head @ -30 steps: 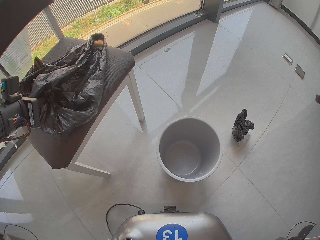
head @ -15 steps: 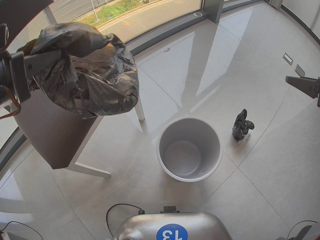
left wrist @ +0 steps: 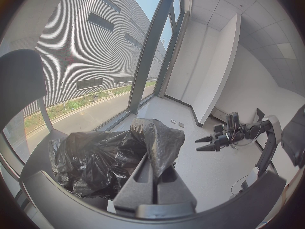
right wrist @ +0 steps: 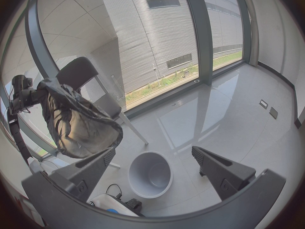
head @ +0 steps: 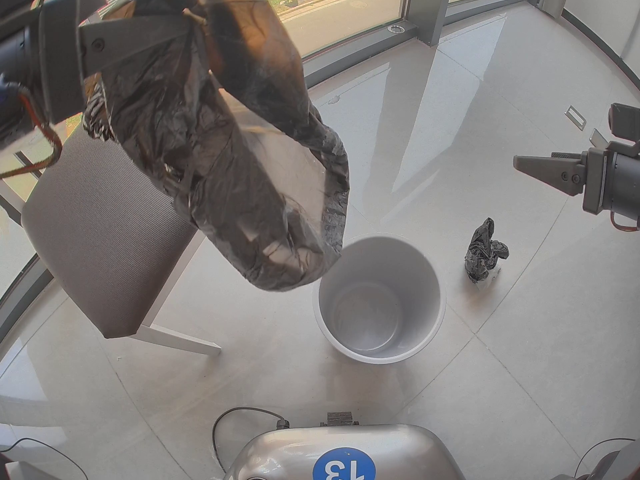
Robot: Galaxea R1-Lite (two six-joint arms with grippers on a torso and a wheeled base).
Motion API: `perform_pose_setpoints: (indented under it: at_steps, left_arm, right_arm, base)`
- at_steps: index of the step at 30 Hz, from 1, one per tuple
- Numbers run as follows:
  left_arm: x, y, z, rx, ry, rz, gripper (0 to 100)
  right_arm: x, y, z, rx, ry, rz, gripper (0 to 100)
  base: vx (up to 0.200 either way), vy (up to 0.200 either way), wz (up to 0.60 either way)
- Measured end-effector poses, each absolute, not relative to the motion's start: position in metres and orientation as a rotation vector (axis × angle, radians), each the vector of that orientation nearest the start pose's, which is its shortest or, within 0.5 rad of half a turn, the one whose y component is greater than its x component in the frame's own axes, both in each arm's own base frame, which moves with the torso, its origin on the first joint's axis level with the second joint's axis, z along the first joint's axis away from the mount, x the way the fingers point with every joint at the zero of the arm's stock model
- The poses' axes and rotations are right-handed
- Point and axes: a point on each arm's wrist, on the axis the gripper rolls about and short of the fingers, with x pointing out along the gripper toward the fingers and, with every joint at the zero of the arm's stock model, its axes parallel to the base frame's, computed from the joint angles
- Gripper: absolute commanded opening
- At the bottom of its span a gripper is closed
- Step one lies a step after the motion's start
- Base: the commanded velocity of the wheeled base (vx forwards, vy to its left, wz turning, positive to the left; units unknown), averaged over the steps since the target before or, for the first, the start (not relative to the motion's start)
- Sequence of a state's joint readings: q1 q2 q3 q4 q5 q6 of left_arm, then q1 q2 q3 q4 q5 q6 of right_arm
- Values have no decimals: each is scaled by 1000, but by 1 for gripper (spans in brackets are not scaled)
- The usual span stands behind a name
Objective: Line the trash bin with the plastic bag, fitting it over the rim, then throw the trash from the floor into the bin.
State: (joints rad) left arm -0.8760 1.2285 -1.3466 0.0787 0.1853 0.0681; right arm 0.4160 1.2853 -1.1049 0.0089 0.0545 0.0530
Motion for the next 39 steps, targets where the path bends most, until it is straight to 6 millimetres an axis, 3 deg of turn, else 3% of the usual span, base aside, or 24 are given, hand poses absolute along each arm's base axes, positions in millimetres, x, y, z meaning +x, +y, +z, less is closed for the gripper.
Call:
perform_pose_setpoints:
  at_steps: [11,20,31,39]
  left_arm:
    - [109,-146,407,-12,-112,-760,0]
    - [105,-162,412,-22,-118,-823,0]
    - [101,-176,425,-50,-149,-874,0]
    - [95,-183,430,-65,-160,-913,0]
  right_arm:
    - [185,106,294,-2,263,562,100]
    - [208,128,293,20,159,594,100]
    - [232,144,276,7,205,602,100]
    - [247,153,281,24,152,603,100]
  base:
    - [0,0,0]
    - [0,0,0]
    - [0,0,0]
    - [0,0,0]
